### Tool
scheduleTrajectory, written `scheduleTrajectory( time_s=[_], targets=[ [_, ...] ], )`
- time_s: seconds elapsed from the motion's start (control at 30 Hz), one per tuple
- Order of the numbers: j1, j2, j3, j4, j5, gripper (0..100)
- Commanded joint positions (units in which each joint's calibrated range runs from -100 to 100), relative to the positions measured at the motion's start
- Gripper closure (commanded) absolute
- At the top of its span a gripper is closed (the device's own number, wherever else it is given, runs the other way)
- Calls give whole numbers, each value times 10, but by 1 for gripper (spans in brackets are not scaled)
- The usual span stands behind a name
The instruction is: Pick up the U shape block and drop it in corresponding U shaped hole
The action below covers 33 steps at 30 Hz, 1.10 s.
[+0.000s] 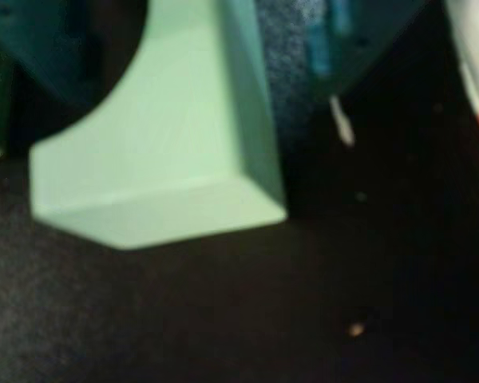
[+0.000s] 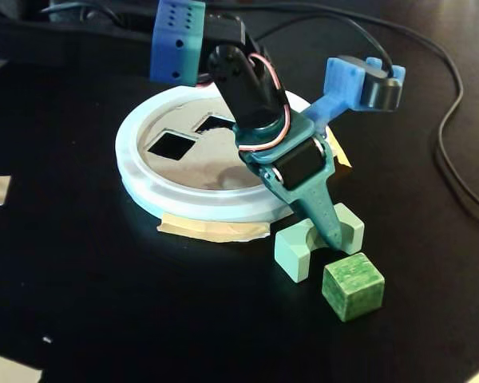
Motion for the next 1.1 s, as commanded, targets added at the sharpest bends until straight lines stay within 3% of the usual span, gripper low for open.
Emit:
scheduleTrajectory(
  time_s=[0.0,0.5,0.73,1.07],
  targets=[
    [2,-7,-40,-21,2,55],
    [12,-17,-39,38,3,58],
    [12,-18,-39,45,3,86],
    [11,-19,-40,46,3,99]
  ],
)
